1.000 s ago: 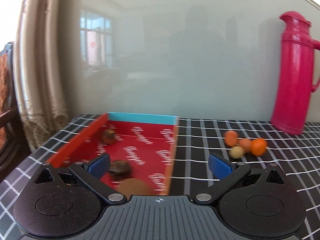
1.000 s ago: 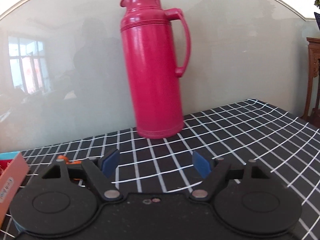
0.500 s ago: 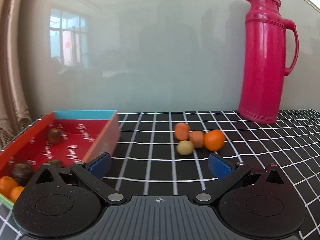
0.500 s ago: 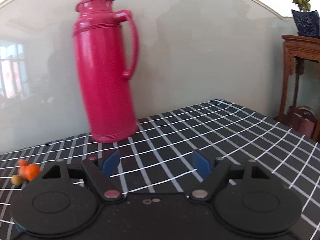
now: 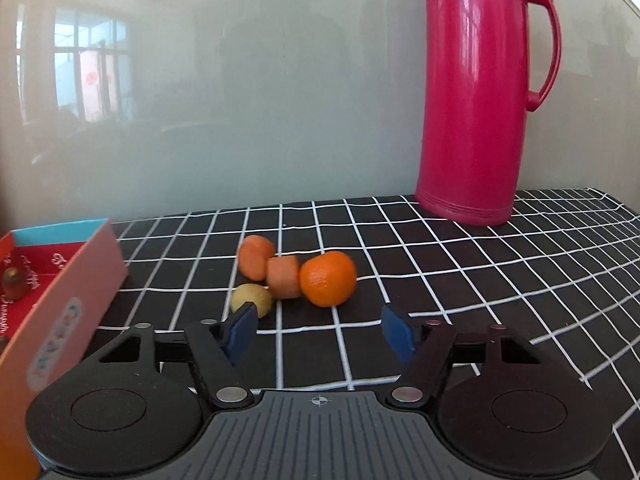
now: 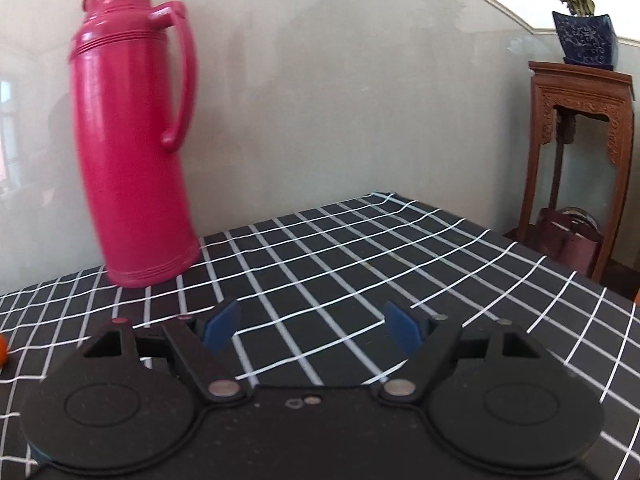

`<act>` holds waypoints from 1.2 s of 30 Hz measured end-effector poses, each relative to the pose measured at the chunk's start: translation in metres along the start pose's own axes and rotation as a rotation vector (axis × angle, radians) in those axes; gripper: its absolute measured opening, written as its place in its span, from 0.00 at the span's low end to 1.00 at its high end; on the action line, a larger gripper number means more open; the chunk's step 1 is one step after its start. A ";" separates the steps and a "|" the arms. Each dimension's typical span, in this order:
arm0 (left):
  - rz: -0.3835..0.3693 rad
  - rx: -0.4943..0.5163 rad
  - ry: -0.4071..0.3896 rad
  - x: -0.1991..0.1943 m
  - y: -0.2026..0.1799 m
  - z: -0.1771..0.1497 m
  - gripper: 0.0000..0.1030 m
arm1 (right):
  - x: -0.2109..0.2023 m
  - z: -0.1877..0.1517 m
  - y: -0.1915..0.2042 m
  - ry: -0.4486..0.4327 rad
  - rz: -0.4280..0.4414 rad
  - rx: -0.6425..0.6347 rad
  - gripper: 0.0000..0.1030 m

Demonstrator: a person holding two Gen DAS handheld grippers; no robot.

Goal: Organize fruits
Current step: 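Reach the left tool to the mandarin orange, then close the left tool on the mandarin orange, then carry the orange with the left tool into the red box and open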

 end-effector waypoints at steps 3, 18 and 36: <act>-0.016 0.000 0.021 0.013 -0.006 0.004 0.56 | 0.004 0.004 -0.009 -0.014 -0.029 0.010 0.78; -0.002 -0.013 0.090 0.064 -0.019 0.027 0.48 | 0.029 -0.001 -0.007 0.073 -0.006 0.017 0.80; -0.017 0.029 0.051 0.014 -0.007 0.012 0.37 | 0.017 -0.005 0.033 0.112 0.099 0.021 0.80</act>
Point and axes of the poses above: each gripper's, at about its wrist camera, not at the fingertips, and x roughly the way its jaws point, y to its left, z to its top, the point moved 3 cm from there along x, roughly the way its jaws point, and after that the axes turned 6 degrees about x, right-handed, at the moved point
